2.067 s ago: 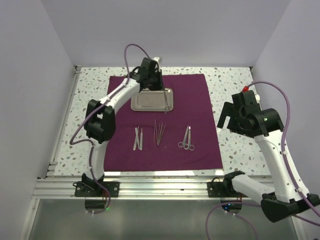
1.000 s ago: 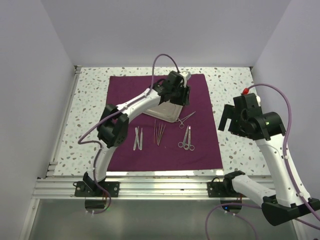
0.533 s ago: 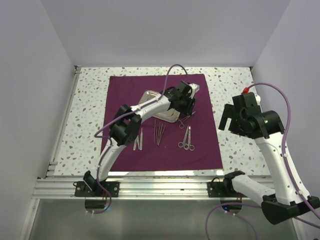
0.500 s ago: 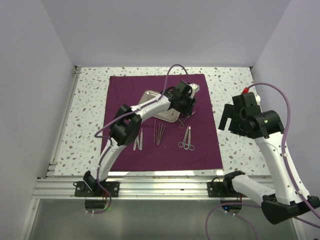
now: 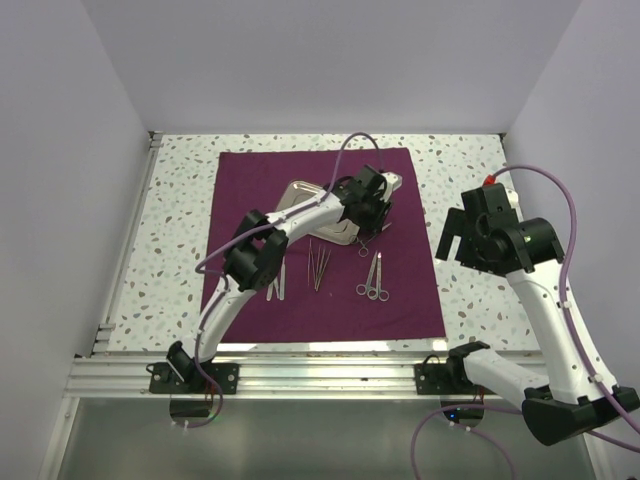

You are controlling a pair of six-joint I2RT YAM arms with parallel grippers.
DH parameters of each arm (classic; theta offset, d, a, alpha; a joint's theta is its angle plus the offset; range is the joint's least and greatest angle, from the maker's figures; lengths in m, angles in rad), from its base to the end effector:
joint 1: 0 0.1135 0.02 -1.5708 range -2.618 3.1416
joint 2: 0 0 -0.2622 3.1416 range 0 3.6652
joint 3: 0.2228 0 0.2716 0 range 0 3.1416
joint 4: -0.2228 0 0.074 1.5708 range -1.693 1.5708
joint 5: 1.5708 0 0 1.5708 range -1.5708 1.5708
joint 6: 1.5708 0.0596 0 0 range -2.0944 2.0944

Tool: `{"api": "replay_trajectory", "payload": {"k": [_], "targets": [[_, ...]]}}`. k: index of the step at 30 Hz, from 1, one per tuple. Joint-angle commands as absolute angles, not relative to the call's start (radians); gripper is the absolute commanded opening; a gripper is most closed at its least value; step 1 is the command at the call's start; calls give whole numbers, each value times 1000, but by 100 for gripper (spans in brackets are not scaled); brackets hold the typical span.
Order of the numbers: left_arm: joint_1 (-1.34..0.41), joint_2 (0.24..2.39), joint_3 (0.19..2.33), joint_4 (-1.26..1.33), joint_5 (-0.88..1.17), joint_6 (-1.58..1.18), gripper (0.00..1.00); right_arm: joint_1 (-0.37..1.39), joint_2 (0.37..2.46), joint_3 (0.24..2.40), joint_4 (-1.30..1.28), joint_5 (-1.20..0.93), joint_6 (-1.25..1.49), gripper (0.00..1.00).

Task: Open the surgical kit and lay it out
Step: Pick up the medical item from the container.

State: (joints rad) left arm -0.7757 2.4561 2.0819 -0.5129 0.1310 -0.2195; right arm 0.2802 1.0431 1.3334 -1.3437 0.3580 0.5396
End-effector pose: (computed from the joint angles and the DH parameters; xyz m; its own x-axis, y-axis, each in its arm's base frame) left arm 0.4054 -0.4086 0.1353 -0.7042 0.3883 -0.5945 0.6145 0.7526 -0.2364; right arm 0.1872 0.0321 0.3605 -0.7640 0.2809 -0.5808 0.3498 0.9368 -0.0071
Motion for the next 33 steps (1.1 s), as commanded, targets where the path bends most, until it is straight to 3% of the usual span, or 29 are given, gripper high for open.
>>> {"api": "replay_trajectory", "payload": {"k": [1, 5, 9, 13, 26, 33], "targets": [[-790, 2476, 2098, -541, 161, -193, 42, 276, 1035, 1328, -1402, 387, 552, 98], [-802, 2483, 2088, -564, 158, -169, 24, 275, 1034, 1328, -1401, 393, 549, 98], [-818, 2477, 2043, -574, 164, -156, 16, 275, 1034, 1328, -1399, 397, 543, 98], [-819, 2474, 2016, -574, 169, -161, 1, 278, 1034, 1324, -1394, 397, 537, 98], [-787, 2465, 2218, -658, 49, -209, 0, 276, 1022, 1341, -1382, 385, 519, 98], [-741, 2367, 2183, -615, 149, -297, 0, 275, 1029, 1377, -1379, 377, 503, 98]]}}
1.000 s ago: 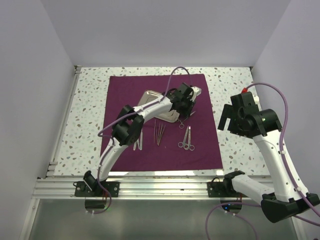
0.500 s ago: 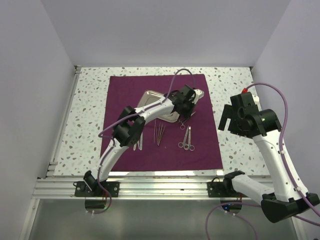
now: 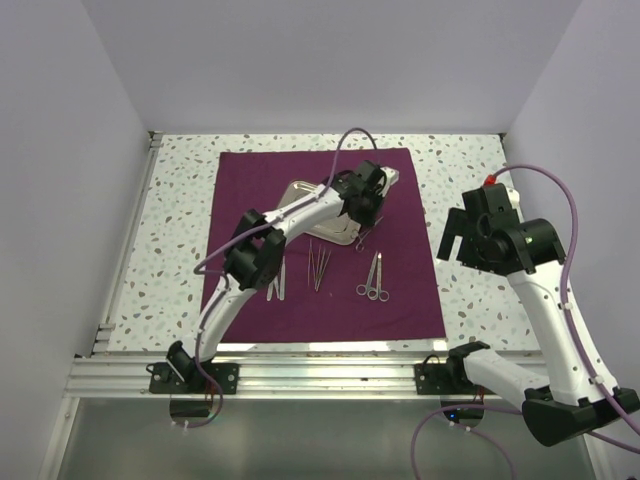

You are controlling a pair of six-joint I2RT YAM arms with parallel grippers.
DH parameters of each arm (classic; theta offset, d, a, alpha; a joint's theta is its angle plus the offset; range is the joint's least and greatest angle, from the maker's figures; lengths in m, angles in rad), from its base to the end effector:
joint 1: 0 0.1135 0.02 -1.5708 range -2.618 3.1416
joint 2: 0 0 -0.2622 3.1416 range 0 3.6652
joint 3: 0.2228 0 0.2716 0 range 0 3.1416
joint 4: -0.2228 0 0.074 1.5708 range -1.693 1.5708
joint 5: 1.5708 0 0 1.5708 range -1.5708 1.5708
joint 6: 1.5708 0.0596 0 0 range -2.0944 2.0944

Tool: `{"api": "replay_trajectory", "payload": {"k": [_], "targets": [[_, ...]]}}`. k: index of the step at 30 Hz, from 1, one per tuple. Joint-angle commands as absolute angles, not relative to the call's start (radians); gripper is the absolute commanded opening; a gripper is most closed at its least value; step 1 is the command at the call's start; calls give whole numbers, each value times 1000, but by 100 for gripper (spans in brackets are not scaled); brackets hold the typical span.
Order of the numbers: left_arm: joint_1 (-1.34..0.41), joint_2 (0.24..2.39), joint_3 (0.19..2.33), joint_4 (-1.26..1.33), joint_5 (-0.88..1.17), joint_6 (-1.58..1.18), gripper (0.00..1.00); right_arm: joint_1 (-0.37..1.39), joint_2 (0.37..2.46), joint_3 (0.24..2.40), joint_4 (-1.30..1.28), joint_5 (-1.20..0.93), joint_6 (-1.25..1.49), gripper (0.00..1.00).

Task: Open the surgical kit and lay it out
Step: Pick up the medical item from the container, then place the medical item in the surgical kit.

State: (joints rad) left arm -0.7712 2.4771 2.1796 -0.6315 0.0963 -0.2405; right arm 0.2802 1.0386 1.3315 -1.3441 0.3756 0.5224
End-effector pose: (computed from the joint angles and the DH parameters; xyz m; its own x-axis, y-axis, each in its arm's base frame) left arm 0.4098 -0.4063 0.1481 -0.7329 0.3818 -0.5631 0.5771 0.7872 -0.2174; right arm 0.1862 0.0308 0.3610 -0.7639 0.2632 -0.5892 0.3450 0.9382 -0.0282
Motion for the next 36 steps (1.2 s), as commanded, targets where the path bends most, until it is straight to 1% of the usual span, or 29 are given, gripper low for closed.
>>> {"api": "replay_trajectory", "payload": {"k": [1, 3, 8, 9, 14, 17, 18, 19, 21, 26, 29, 30, 32, 33, 35, 36], "targets": [[-736, 2349, 2136, -598, 162, -331, 0, 275, 1026, 1379, -1379, 373, 502, 98], [-735, 2285, 2077, -537, 204, -366, 0, 275, 1025, 1378, -1374, 370, 497, 98], [-741, 2117, 1814, -368, 296, -534, 0, 275, 1016, 1364, -1367, 348, 488, 98], [-742, 2091, 1740, -310, 302, -557, 0, 276, 1012, 1359, -1367, 345, 488, 98], [-756, 1945, 1534, -148, 333, -698, 0, 281, 999, 1350, -1377, 334, 483, 98], [-775, 1886, 1389, -23, 319, -779, 0, 298, 989, 1339, -1385, 337, 483, 98], [-782, 1872, 1350, 54, 305, -802, 0, 307, 985, 1335, -1385, 342, 482, 98], [-790, 1861, 1277, 90, 295, -849, 0, 311, 983, 1333, -1390, 344, 482, 98], [-818, 1842, 1197, 174, 241, -896, 0, 322, 979, 1327, -1396, 347, 483, 98], [-894, 1890, 1160, 276, 141, -972, 0, 350, 966, 1321, -1408, 356, 485, 98], [-911, 1943, 1176, 311, 132, -999, 1, 368, 965, 1325, -1414, 353, 485, 98], [-914, 1956, 1204, 301, 129, -999, 11, 377, 965, 1328, -1414, 354, 485, 98], [-919, 1980, 1235, 270, 112, -989, 24, 382, 965, 1335, -1420, 359, 483, 98], [-920, 1982, 1253, 249, 103, -977, 35, 388, 965, 1341, -1422, 360, 480, 98], [-922, 1968, 1269, 191, 66, -963, 43, 390, 971, 1348, -1422, 365, 482, 98], [-923, 1961, 1281, 172, 57, -947, 50, 391, 973, 1351, -1420, 365, 482, 98]]}}
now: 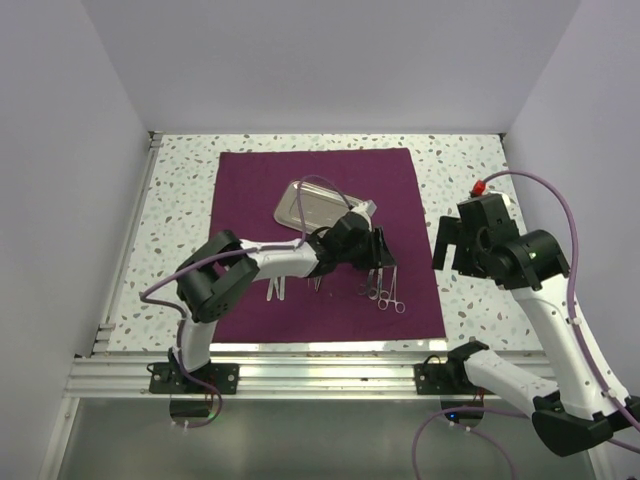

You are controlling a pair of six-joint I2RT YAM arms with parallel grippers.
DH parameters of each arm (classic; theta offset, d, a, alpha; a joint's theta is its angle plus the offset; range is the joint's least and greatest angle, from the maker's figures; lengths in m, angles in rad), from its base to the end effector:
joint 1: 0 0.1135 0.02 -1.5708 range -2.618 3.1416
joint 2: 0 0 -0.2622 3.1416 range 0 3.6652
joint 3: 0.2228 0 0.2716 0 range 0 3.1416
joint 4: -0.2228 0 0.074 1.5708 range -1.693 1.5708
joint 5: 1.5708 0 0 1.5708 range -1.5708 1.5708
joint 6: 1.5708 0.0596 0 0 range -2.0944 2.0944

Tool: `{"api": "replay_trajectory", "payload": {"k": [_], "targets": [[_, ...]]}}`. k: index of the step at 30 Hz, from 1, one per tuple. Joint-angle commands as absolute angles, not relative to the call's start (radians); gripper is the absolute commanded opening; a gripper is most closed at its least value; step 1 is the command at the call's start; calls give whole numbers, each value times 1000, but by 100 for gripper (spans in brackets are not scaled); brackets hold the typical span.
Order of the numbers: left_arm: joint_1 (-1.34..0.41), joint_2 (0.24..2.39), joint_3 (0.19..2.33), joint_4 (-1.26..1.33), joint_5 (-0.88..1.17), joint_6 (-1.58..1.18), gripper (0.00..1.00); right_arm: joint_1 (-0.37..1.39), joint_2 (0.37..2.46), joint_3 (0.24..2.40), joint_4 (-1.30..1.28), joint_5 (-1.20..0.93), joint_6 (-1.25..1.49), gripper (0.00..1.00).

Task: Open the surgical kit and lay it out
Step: Place the medical item in the surgical kit, then reset both arms

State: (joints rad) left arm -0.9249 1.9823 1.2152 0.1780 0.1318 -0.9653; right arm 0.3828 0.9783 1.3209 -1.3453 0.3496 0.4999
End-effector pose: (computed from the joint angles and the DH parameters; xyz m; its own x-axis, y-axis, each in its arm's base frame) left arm 0.2754 -0.3783 0.1392 -0.8953 -0.1663 -0.4132 0.2130 0.6548 -0.7252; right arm 0.1680 0.0456 0.3669 -0.7725 0.1744 -0.6106 0.2169 0.9762 0.0045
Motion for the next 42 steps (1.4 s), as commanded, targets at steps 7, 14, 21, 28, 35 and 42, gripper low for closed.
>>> {"api": "replay_trajectory", "payload": {"k": [7, 14, 21, 28, 35, 42], "targets": [[-910, 1832, 1370, -121, -83, -807, 56, 391, 999, 1388, -1361, 333, 486, 98], [-779, 1579, 1401, -503, -277, -580, 68, 391, 1017, 1571, -1229, 267, 489, 98], [-525, 1290, 1215, -650, -410, -467, 100, 390, 963, 1572, -1032, 212, 480, 98], [-278, 1155, 1140, -534, -336, -339, 100, 390, 988, 1559, -985, 184, 483, 98], [-215, 1137, 1112, -463, -288, -302, 100, 390, 991, 1568, -950, 186, 471, 99], [-190, 1147, 1103, -437, -262, -295, 100, 390, 970, 1554, -933, 195, 476, 98]]}}
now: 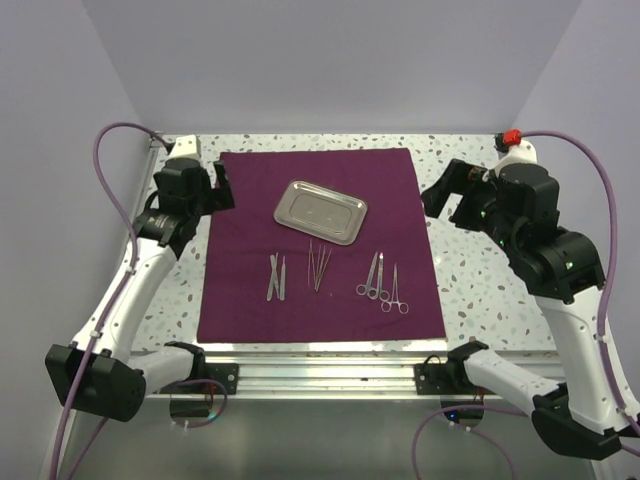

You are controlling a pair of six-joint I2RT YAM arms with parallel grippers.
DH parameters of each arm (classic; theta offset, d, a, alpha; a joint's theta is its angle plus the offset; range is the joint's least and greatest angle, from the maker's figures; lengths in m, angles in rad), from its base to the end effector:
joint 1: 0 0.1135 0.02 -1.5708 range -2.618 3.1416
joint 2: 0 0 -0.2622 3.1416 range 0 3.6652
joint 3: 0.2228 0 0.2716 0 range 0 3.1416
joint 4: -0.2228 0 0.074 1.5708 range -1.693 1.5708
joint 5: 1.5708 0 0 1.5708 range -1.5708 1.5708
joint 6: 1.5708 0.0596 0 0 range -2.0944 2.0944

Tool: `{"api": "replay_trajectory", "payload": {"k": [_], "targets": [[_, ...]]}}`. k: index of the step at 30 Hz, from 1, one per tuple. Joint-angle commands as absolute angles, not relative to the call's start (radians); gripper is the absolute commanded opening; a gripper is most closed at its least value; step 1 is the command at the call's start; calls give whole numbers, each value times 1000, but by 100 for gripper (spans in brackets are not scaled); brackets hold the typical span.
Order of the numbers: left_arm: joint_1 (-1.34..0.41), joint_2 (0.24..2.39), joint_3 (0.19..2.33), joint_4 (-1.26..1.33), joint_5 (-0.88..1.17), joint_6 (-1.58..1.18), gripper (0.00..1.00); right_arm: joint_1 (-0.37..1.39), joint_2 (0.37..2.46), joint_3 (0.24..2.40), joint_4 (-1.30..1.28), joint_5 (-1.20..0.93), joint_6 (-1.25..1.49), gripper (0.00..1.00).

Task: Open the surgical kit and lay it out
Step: Reset both arms

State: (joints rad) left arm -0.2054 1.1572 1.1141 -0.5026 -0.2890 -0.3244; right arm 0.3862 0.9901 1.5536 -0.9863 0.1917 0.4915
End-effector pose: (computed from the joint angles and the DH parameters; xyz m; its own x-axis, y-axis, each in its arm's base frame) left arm 0.2912 -0.0433 0.3341 -0.4679 -0.2146 -0.8573 -0.2027 0.9703 -0.1322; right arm 0.1792 0.0606 0.4706 -0.4336 0.3238 -0.8409 -0.0047 0.9324 0.3615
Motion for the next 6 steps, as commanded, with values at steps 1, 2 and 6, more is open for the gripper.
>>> {"api": "replay_trajectory", "payload": {"k": [1, 2, 6], "targets": [[-187, 1149, 1103, -433, -258, -291, 100, 391, 962, 1546, -922, 192, 469, 98], [-183, 1147, 1103, -431, -256, -290, 100, 390, 960, 1542, -917, 189, 466, 98], [-169, 1149, 1082, -402, -262, -262, 100, 390, 954, 1532, -907, 210, 445, 98]]}}
